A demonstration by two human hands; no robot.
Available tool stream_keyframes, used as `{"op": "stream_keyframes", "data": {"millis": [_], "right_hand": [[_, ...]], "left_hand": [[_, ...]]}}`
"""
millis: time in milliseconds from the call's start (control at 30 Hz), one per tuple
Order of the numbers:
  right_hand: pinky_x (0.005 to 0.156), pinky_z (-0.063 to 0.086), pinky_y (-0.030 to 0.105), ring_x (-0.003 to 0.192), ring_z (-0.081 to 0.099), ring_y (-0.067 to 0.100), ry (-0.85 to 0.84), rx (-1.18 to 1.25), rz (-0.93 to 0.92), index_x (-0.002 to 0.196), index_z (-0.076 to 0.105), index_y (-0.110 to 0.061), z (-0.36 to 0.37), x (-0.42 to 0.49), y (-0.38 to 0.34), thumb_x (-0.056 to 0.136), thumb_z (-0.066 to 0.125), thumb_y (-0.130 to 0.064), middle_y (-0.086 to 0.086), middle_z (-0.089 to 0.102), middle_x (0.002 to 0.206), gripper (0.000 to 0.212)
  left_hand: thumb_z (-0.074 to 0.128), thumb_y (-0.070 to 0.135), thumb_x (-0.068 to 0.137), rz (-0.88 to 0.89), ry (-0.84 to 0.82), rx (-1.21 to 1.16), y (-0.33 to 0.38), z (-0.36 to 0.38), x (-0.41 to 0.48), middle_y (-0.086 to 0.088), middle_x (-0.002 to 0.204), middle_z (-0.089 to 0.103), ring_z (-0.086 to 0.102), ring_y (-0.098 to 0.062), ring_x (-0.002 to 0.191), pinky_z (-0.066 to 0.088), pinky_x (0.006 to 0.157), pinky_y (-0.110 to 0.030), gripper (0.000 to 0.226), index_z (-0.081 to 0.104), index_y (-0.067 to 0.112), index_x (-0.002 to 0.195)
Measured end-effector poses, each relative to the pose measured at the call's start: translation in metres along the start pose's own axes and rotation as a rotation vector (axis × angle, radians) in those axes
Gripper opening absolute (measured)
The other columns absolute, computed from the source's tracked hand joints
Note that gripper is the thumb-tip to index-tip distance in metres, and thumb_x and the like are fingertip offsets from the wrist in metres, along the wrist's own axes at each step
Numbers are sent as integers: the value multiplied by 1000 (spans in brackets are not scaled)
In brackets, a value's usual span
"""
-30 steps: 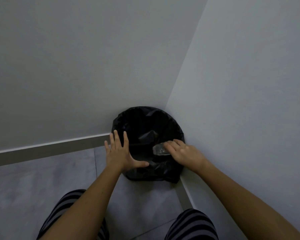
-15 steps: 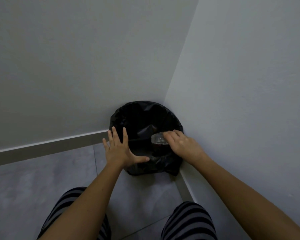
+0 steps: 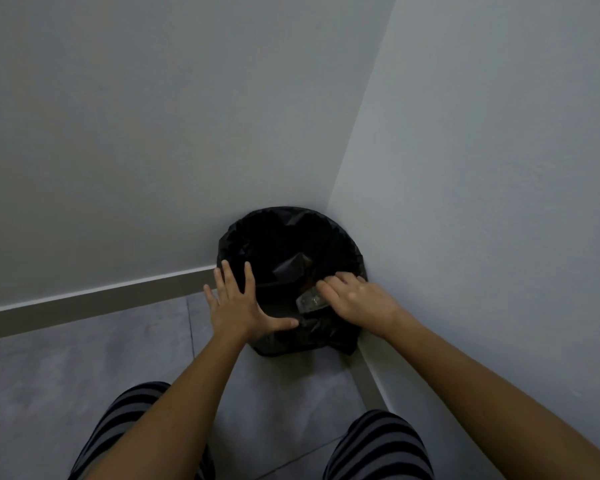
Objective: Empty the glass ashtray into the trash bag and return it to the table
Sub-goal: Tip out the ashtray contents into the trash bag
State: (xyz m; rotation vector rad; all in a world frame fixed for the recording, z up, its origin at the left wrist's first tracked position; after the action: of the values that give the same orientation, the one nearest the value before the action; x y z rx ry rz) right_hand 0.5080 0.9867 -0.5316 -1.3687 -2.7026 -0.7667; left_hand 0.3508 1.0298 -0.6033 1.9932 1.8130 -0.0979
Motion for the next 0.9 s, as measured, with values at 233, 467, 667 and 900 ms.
{"op": "stream_keyframes", "data": {"millis": [233,467,667,900], "right_hand": [[45,57,38,73,68,32,-36,6,-75,104,61,-7,3,-8,-10,88,44,-9,11,69,85,23],[49,58,38,78,70,32,-73,-32,-50,104,62,-7,5,-11,-10,89,45,-11,11,70,88,22],[57,55,41,86,67,35,-136,175,418,119,58,-6,-25,13,48,88,49,-5,15,66,103,33],[80,55,44,97,64,40,-198,929,1206,109,56,-9,3,-10,84,90,51,-15,20,66,111,21]], "left_hand": [[57,90,51,10,4,3,2,0,0,-20,155,-32,-29,-37,144,-9,117,-57,144,-23,22,150],[58,89,51,17,21,-11,2,1,0,-20,155,-32,-29,-37,144,-9,117,-57,143,-22,23,150],[58,88,51,18,29,-44,-1,1,0,-20,155,-32,-29,-37,143,-9,116,-58,142,-20,24,151],[56,90,50,85,35,-29,4,-4,0,-24,154,-31,-29,-41,142,-11,113,-63,144,-28,25,147]]}}
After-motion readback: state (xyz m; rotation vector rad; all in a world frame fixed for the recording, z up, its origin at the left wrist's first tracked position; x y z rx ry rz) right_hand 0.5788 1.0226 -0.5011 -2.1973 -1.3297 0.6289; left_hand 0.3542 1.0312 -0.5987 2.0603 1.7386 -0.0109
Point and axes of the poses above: each hand's wrist, its own x-axis towards the middle knuckle, its own z-axis out of the palm, y = z × x, the point moved 9 cm from there along x, towards the middle knuckle
